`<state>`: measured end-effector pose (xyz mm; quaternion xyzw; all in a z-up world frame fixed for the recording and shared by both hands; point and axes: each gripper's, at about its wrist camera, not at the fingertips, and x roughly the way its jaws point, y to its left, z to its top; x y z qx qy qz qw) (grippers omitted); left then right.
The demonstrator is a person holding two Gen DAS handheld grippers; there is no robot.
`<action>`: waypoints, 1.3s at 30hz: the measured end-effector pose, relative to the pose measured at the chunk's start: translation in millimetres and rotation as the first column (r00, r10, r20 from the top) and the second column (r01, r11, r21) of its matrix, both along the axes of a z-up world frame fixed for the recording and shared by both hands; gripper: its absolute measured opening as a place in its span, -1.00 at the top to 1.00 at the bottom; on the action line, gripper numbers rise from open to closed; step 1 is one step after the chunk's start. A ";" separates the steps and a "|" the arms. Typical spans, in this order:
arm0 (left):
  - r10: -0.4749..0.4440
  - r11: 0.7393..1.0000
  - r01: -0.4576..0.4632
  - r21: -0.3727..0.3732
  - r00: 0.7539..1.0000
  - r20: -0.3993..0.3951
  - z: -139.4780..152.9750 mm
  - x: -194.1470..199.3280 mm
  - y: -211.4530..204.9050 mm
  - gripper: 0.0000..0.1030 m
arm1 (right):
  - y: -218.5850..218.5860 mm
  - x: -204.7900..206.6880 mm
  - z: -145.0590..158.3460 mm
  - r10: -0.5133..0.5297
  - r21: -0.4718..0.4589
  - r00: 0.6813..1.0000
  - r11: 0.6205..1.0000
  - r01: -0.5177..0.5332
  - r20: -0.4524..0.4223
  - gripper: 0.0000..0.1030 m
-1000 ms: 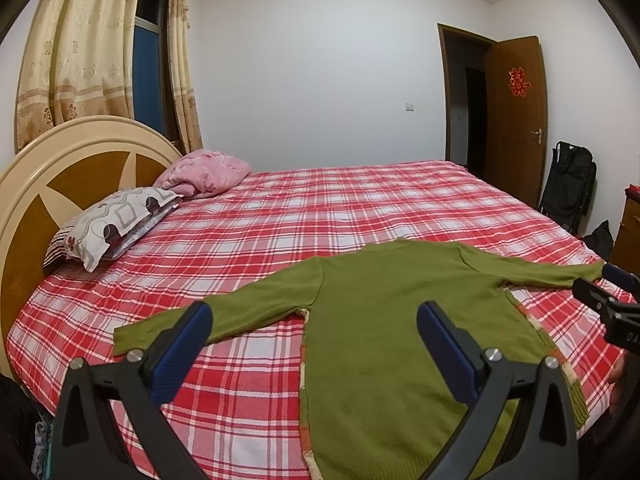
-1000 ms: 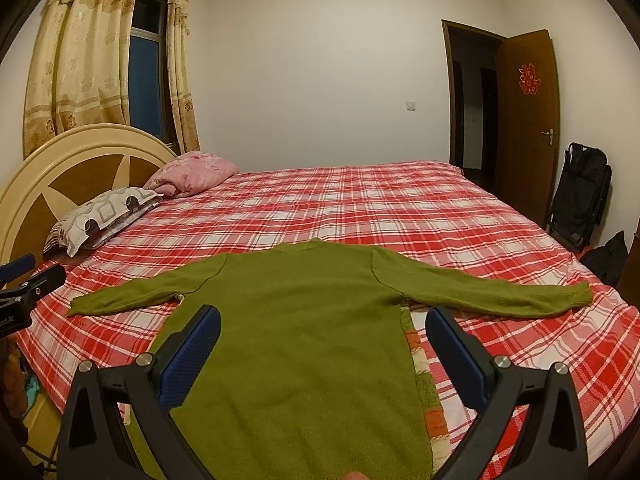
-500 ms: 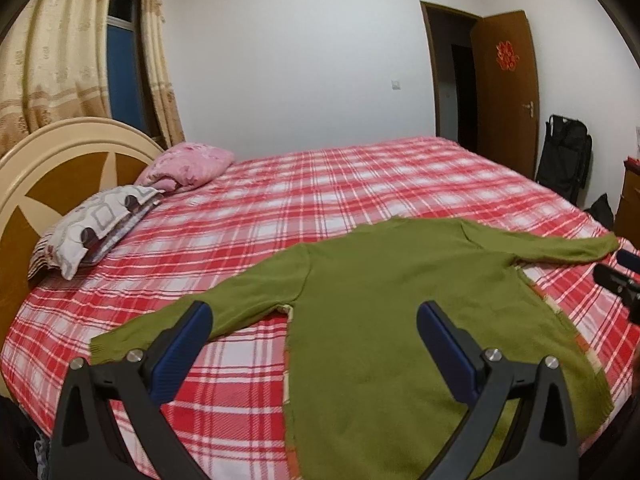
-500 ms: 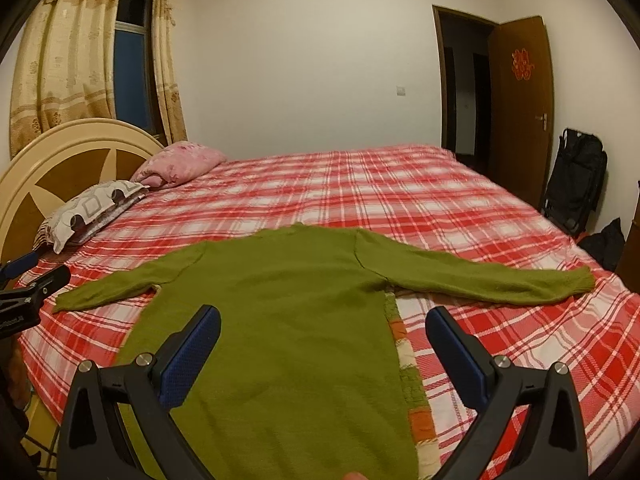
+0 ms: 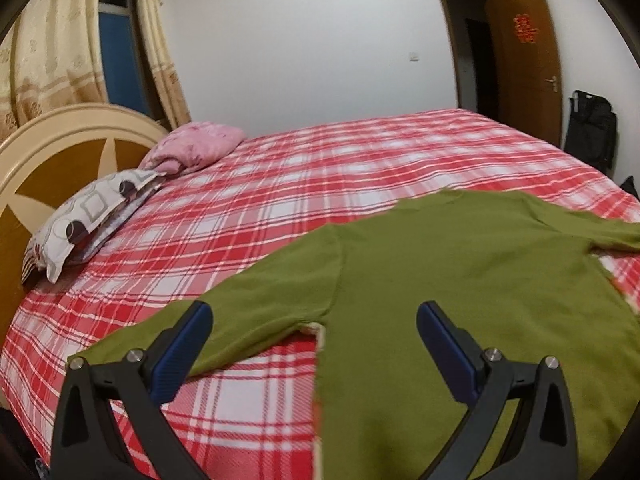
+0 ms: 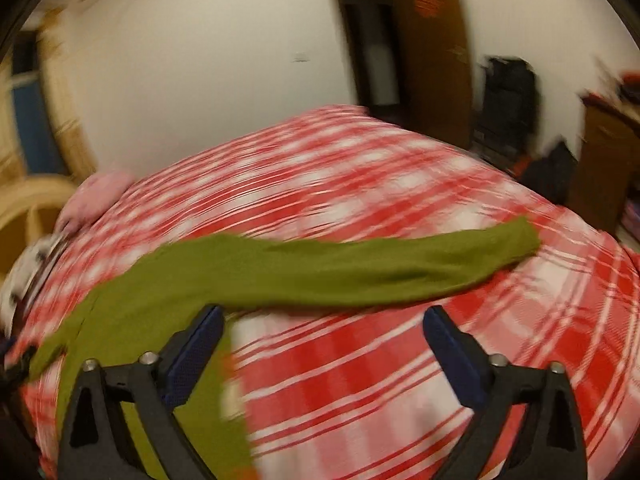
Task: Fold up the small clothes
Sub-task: 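Grasp the ribbed cuff of a green sweater sleeve with the right gripper, then fold the held sleeve across the sweater body and open the right gripper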
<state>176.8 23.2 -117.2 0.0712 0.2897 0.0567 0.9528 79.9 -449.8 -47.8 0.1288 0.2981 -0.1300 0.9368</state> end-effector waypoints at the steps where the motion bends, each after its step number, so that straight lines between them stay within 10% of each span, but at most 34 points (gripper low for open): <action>1: 0.011 1.000 -0.011 -0.004 1.000 -0.006 -3.2 3.1 3.4 -1.00 | -16.9 1.7 -0.1 -0.039 0.015 0.999 0.999 0.039 -0.016 -0.56; 7: 0.052 0.997 -0.054 -0.048 0.997 -0.054 -25.1 17.5 21.9 -1.00 | -128.3 8.9 -20.8 -0.258 0.139 0.959 0.952 0.273 -0.115 -0.02; 20: 0.087 0.994 -0.093 -0.064 0.991 -0.103 -51.5 30.5 33.4 -1.00 | -213.5 28.8 -55.5 -0.402 0.233 0.897 0.868 0.438 -0.185 0.01; 22: 0.087 0.993 -0.095 -0.076 0.990 -0.111 -54.4 31.0 35.2 -1.00 | -217.0 33.2 -58.4 -0.396 0.244 0.899 0.867 0.434 -0.188 0.77; 23: 0.088 0.992 -0.098 -0.082 0.990 -0.112 -55.1 31.4 36.1 -1.00 | -218.2 36.0 -59.7 -0.384 0.256 0.905 0.870 0.421 -0.184 0.84; 31: 0.078 0.990 -0.088 -0.107 0.992 -0.097 -55.5 28.7 37.9 -1.00 | -181.6 49.3 -27.2 -0.273 0.197 0.960 0.940 0.280 -0.061 0.86; 39: 0.071 0.984 -0.084 -0.157 0.994 -0.085 -57.1 26.7 45.6 -1.00 | -45.7 87.3 45.4 0.024 0.019 0.998 0.999 -0.025 0.061 0.86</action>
